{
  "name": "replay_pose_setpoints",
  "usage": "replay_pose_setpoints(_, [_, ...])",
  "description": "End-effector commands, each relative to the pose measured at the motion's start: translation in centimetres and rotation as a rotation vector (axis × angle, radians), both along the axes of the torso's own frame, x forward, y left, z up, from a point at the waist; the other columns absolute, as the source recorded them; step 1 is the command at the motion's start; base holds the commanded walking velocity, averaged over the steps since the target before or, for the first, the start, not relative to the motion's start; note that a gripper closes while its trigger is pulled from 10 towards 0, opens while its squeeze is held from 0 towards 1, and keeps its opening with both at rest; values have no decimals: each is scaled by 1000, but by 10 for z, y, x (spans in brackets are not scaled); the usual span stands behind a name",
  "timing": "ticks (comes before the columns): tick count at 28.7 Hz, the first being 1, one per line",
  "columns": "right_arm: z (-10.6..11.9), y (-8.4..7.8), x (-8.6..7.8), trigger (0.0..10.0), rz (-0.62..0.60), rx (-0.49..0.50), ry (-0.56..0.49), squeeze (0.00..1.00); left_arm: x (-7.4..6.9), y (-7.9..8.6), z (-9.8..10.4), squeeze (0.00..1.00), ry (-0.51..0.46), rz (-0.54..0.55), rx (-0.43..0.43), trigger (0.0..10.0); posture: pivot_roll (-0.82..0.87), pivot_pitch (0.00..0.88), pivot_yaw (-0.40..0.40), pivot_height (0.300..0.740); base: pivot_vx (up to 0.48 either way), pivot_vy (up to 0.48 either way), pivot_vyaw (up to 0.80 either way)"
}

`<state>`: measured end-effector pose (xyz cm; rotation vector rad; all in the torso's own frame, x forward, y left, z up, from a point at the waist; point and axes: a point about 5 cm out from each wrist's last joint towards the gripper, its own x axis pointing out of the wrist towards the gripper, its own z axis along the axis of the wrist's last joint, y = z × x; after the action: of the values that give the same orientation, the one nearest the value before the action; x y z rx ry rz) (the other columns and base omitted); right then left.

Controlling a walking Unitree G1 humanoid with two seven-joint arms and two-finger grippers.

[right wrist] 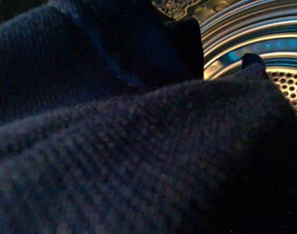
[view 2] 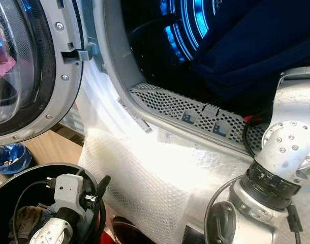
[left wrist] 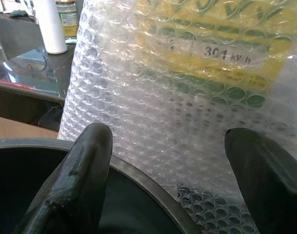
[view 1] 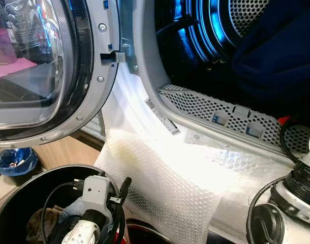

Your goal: Clothes washing

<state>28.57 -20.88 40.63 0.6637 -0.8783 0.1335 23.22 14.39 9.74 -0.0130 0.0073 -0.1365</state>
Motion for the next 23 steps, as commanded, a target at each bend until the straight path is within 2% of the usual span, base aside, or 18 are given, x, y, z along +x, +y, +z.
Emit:
replay_pose_setpoints(1, [2, 2, -1, 10000, 3, -9, -6, 0, 1, 0, 5, 0, -24, 7, -18, 10000, -8, 108, -41, 740, 0, 0, 0])
replay_pose_setpoints(10, [1, 3, 2, 10000, 9, -13, 7, 0, 1, 0, 6, 0, -27, 13, -24, 10000, -6, 102, -43, 740, 0, 0, 0])
replay_pose_setpoints(23, [-3, 4, 4, 10000, 19, -9, 20, 0, 1, -1, 6, 0, -31, 13, -26, 10000, 1, 89, -43, 740, -257, 0, 0])
